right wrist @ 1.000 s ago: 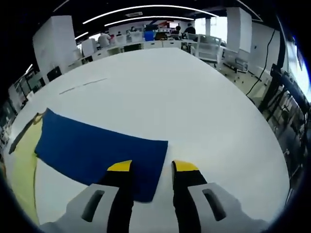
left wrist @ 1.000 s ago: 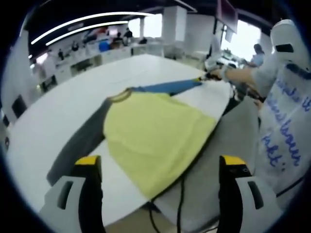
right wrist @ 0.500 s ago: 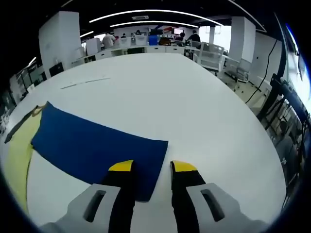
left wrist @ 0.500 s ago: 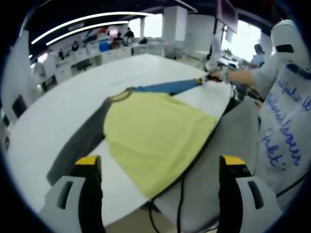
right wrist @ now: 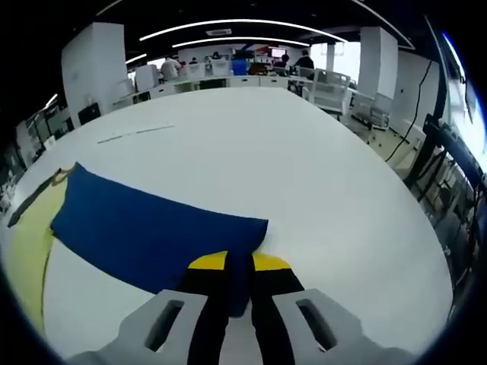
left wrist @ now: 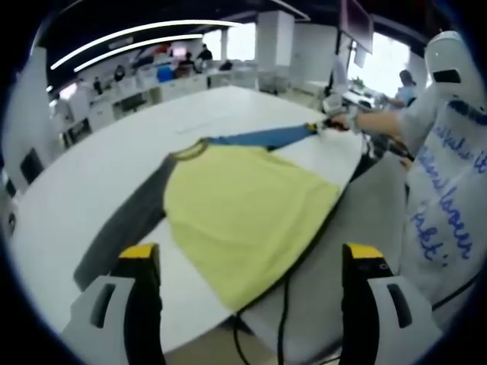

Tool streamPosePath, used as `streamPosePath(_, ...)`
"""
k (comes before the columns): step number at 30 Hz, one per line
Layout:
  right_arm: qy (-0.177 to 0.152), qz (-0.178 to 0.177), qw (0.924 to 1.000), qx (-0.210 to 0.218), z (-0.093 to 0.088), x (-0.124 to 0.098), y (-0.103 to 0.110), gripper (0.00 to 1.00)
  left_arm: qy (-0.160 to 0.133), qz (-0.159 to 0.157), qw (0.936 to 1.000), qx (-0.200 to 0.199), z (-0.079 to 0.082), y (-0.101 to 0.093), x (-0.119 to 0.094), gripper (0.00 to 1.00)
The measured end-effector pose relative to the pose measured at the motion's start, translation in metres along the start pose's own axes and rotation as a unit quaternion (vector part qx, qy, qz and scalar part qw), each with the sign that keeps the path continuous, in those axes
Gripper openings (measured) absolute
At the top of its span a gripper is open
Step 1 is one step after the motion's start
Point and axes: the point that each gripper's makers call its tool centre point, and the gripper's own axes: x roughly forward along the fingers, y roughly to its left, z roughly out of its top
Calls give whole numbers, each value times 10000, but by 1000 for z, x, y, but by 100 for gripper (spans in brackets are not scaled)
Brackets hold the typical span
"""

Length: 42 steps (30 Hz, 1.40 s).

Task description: Fold the garment on the visible template until the final outline fits inside the template.

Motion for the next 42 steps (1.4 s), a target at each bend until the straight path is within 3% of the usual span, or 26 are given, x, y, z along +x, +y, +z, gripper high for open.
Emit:
streamPosePath(11, -12, 44, 10000, -6, 1, 4, -5, 4, -151, -25, 9999, -61, 5, -2, -4, 96)
streamPosePath(22, -64, 225, 9982, 549, 5, -5, -3, 3, -169, -16, 9999, -1, 6, -2, -6, 99)
streamPosePath(26, -204, 262, 9971, 684, 13, -19, 4, 2, -186, -115, 9998, -23, 6, 0, -6, 99)
streamPosePath(32, -380, 316, 9974, 517, 29, -36, 18, 2, -300, -154, 9994, 58, 7, 5, -12, 99)
streamPosePath(42, -791, 572, 9940, 488, 75, -69, 51, 2, -486, -190, 9986, 90, 3, 10, -22, 99)
